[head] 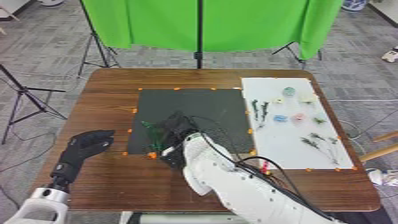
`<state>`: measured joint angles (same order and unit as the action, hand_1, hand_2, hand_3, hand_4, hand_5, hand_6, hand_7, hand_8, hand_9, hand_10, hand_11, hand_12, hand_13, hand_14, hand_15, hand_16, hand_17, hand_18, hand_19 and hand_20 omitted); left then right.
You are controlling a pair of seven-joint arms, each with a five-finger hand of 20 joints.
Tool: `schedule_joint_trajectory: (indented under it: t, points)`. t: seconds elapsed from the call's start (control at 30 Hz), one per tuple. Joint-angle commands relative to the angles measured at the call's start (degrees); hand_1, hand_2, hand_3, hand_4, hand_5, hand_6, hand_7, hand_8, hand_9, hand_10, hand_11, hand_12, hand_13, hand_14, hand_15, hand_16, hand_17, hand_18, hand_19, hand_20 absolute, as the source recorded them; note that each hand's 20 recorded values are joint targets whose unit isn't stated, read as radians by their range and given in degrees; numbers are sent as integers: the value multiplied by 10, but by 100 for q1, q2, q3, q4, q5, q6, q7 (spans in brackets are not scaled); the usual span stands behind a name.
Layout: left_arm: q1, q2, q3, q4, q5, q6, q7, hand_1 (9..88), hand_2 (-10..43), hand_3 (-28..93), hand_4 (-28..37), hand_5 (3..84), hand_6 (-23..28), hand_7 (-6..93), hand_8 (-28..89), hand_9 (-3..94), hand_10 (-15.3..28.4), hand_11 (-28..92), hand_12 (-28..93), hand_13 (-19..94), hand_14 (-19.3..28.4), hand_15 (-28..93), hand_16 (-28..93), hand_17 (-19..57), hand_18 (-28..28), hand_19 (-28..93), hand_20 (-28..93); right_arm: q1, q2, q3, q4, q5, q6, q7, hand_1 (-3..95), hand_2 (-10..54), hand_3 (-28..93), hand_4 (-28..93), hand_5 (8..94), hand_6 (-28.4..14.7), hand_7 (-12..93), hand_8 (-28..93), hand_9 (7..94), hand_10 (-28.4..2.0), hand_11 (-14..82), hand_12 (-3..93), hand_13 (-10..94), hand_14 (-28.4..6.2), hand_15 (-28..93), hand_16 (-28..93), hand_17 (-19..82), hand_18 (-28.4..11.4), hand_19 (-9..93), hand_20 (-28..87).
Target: Arrange flowers
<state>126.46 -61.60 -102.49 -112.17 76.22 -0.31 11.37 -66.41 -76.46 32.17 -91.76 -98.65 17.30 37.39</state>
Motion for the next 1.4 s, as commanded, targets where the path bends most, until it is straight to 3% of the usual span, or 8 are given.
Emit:
schedule_joint_trajectory:
  t: [0.03, 0.4, 0.7, 0.9, 1.17, 1.4]
  points:
    - [174, -57, -124, -69, 28, -103, -102, 321, -95, 715, -222, 505, 31, 210, -88, 507, 131, 219, 139, 420, 172, 190, 24, 108, 138, 96, 247, -153, 248, -168, -210, -779, -664, -106, 278, 49, 587, -86, 686, -83, 343, -70, 906, -163, 181, 192, 937, -16, 547, 194, 728, -75, 841, 408]
    - [232, -61, -181, -103, 26, -133, -142, 310, -95, 693, -202, 505, 37, 170, -71, 504, 137, 211, 141, 418, 175, 194, 26, 106, 141, 105, 246, -239, 331, -34, -493, -466, -1498, 78, 258, 61, 575, -84, 728, -97, 305, -56, 930, -169, 217, 207, 937, -25, 567, 184, 732, -77, 869, 375]
    - [153, -49, -141, -69, 47, -165, -148, 309, -95, 695, -204, 505, 36, 174, -76, 504, 134, 210, 142, 418, 175, 194, 26, 105, 141, 106, 244, -285, 323, 226, -503, -523, -1491, -8, 257, 69, 558, -79, 740, -95, 295, -52, 935, -166, 219, 208, 937, -28, 570, 182, 732, -80, 878, 357]
    - [240, -91, -224, -115, 60, -183, -168, 307, -95, 686, -196, 504, 40, 162, -70, 502, 137, 206, 142, 415, 178, 195, 26, 103, 142, 107, 243, -314, 1059, 813, -1310, -659, -1020, -329, 272, 49, 562, -77, 732, -93, 291, -50, 923, -166, 218, 213, 937, -27, 554, 188, 720, -86, 884, 355]
    - [374, -105, -366, -228, 52, -102, -158, 304, -95, 662, -169, 504, 40, 145, -58, 500, 138, 201, 145, 410, 185, 201, 24, 100, 143, 114, 242, -1393, 2666, 2877, -2934, -1327, -901, -756, 310, -34, 607, -90, 713, -84, 252, -49, 874, -163, 212, 220, 937, -41, 510, 238, 679, -105, 922, 365]
    - [420, -101, -436, -271, 51, -114, -196, 303, -95, 656, -162, 504, 39, 143, -57, 500, 137, 200, 145, 408, 189, 206, 22, 99, 144, 120, 240, -3365, 3582, 5311, -3428, -2531, -793, -452, 295, -95, 591, -128, 685, -78, 166, -40, 809, -163, 194, 224, 936, -47, 462, 349, 636, -133, 932, 458]
